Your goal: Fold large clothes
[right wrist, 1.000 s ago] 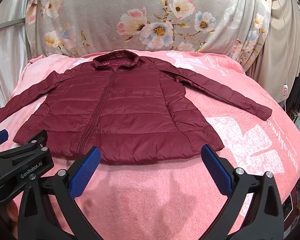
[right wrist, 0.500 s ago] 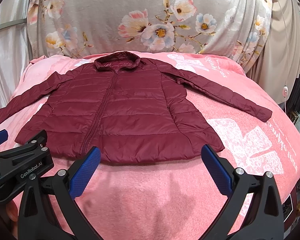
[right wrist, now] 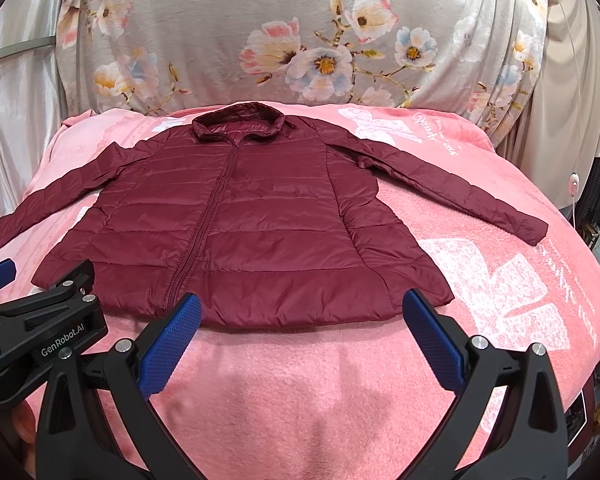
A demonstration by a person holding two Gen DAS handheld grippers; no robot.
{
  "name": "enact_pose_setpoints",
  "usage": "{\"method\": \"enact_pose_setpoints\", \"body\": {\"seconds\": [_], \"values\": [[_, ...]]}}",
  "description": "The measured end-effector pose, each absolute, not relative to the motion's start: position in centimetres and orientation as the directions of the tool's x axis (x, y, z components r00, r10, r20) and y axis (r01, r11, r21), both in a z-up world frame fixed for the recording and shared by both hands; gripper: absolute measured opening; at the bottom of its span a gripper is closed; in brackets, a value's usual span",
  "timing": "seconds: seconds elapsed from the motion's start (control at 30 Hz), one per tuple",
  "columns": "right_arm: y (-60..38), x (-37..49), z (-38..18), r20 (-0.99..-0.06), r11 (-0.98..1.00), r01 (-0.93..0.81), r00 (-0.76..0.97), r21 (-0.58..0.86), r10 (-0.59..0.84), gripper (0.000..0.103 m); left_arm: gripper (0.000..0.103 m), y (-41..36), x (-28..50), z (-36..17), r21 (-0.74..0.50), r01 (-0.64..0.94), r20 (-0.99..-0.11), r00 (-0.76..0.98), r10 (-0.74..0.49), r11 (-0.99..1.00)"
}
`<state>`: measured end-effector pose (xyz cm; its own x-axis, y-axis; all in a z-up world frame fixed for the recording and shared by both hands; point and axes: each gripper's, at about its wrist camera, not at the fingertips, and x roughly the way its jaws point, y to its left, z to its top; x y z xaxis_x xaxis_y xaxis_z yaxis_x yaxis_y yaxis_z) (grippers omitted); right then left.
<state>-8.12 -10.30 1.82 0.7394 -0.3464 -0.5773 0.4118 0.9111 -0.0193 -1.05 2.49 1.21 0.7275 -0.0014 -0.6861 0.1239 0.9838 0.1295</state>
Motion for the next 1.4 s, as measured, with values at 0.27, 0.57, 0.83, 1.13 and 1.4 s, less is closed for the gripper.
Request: {"method": "enact_pose_setpoints", "body": {"seconds": [0.27,0.57,0.83,1.13,1.4], "values": [[-10.4,-8.1,1.7,-0.579,0.911,0.412,0.739,-0.018,-0.345,0.098,0.092,2.4,-1.1,1.2,0.129,0.126,-0.686,0.728,-0.003,0.984],[-10.3,-8.1,1.6,-0.58,0.911,0.412,0.738,-0.016,-0.344,0.098,0.092,2.3,-1.1,1.2,0.13,0.125,-0.687,0.727,-0.002,0.984],[-10.4,-8.1,1.6,-0.588,0.911,0.413,0.734,-0.011,-0.34,0.098,0.092,2.5,-1.1,1.1,0.13,0.124,-0.688,0.726,-0.001,0.984],[-9.8,-7.9,1.3,-0.596,0.911,0.412,0.73,-0.008,-0.335,0.098,0.092,2.8,-1.2,0.7,0.132,0.125,-0.692,0.722,0.001,0.983],[-11.4,-7.4,-0.1,-0.614,0.919,0.394,0.734,0.036,-0.291,0.098,0.092,1.7,0.0,0.0,0.133,0.149,-0.714,0.7,-0.01,0.98]]}}
